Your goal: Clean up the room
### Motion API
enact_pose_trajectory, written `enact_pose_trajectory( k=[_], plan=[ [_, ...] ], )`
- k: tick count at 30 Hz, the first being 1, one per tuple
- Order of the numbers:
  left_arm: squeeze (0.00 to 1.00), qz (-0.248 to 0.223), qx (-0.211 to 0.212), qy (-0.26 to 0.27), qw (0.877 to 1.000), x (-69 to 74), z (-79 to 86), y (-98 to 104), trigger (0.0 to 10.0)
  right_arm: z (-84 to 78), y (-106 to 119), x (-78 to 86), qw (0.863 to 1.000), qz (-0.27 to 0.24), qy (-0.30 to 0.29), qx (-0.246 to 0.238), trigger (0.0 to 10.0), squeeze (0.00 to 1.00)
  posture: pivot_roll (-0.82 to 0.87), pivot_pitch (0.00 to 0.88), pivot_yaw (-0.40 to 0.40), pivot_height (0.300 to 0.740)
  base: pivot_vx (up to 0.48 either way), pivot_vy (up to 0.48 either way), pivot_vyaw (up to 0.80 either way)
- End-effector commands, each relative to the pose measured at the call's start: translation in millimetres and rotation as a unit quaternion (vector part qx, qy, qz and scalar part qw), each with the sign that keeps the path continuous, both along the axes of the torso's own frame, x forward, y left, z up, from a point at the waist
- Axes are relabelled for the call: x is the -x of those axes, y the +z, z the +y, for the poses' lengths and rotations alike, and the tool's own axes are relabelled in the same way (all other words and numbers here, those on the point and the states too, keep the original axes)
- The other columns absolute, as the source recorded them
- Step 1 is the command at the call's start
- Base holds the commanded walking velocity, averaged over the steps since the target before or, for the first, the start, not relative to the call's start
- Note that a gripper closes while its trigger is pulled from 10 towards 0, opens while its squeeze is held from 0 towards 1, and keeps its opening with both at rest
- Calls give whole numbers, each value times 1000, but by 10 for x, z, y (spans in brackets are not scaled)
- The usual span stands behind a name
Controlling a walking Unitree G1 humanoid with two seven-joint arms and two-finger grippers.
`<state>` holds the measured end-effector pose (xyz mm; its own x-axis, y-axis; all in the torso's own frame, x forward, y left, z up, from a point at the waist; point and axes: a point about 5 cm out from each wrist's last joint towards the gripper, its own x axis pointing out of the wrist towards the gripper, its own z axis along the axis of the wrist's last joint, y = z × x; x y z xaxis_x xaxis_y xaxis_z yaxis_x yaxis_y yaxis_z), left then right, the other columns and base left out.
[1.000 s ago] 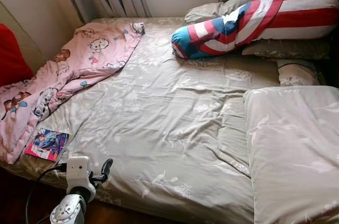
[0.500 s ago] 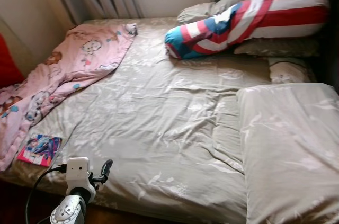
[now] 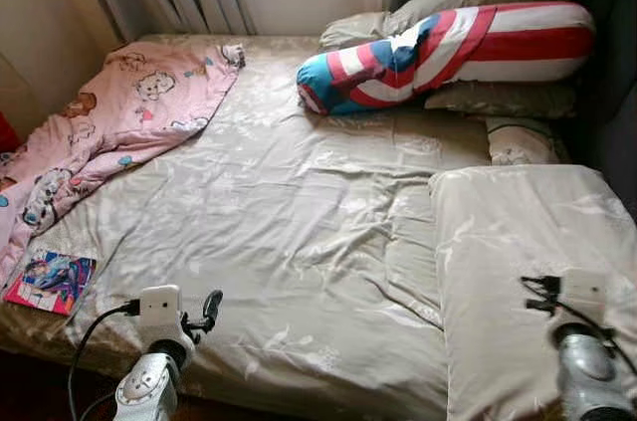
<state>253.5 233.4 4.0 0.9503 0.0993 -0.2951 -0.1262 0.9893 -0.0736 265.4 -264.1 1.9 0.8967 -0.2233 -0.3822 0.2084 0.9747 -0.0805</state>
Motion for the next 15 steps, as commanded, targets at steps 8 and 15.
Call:
enact_pose_trajectory(
  k=[8,15],
  plan=[
    [0,91,22,42,995,250,32,-347,10000,433,-447,312,992,110,36,-47,10000,0,-107,0,39,740,0,0,0],
    [0,145,28,50,988,433,22,-528,10000,499,-543,407,987,133,7,-86,10000,0,-105,0,32,740,0,0,0]
  ],
)
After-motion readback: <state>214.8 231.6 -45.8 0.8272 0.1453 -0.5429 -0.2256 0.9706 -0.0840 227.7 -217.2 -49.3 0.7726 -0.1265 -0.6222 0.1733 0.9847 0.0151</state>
